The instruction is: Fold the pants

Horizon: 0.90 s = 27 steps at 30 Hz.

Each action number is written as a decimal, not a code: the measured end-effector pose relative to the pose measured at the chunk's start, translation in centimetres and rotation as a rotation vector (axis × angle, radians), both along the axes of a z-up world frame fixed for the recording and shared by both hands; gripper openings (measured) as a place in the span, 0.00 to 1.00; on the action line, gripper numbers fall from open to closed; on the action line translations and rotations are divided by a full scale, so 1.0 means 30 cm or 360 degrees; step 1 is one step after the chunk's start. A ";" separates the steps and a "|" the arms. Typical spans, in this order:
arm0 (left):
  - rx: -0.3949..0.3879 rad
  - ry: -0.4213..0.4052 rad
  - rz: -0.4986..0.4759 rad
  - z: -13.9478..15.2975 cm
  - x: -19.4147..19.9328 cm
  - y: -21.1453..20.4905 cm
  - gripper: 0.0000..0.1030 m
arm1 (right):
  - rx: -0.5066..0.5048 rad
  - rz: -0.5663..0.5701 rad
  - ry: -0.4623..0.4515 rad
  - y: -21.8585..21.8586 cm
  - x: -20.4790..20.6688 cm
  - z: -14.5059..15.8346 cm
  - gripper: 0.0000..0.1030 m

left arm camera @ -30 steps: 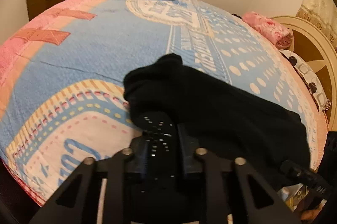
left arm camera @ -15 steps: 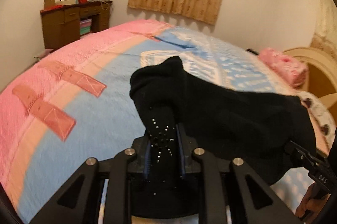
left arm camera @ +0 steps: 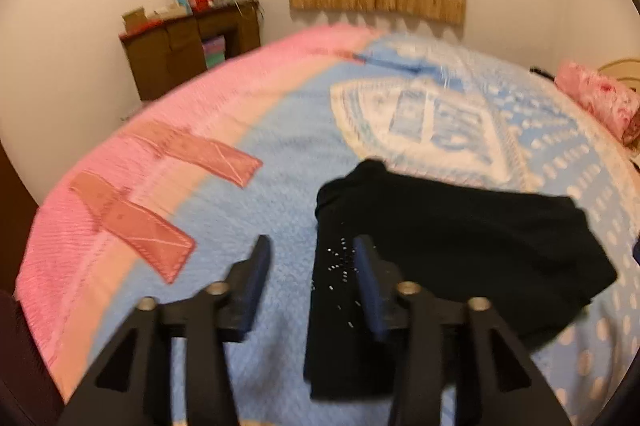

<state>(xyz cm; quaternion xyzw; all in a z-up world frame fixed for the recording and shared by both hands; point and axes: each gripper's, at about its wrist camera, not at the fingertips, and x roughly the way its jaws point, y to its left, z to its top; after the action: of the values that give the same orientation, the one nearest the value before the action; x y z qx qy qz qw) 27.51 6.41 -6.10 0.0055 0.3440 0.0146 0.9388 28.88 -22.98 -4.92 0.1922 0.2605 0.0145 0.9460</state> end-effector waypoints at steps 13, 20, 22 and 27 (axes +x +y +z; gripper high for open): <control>0.0140 -0.0417 -0.0027 0.225 -0.365 -0.092 1.00 | -0.0126 0.0094 -0.0287 0.312 -0.333 0.173 0.76; 0.0053 -0.0356 -0.0020 0.239 -0.423 -0.083 1.00 | -0.0159 0.0074 -0.0308 0.349 -0.402 0.189 0.76; 0.0070 -0.0360 -0.0011 0.239 -0.444 -0.087 1.00 | -0.0158 0.0063 -0.0313 0.357 -0.419 0.194 0.77; 0.0109 -0.0363 -0.0018 0.229 -0.482 -0.093 1.00 | -0.0196 0.0054 -0.0341 0.375 -0.447 0.203 0.77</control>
<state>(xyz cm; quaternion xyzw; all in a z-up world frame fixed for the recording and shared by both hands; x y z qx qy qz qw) 13.06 3.62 0.76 0.0379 0.2344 0.0216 0.9712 15.48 -11.71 1.17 0.1267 0.1615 0.0350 0.9781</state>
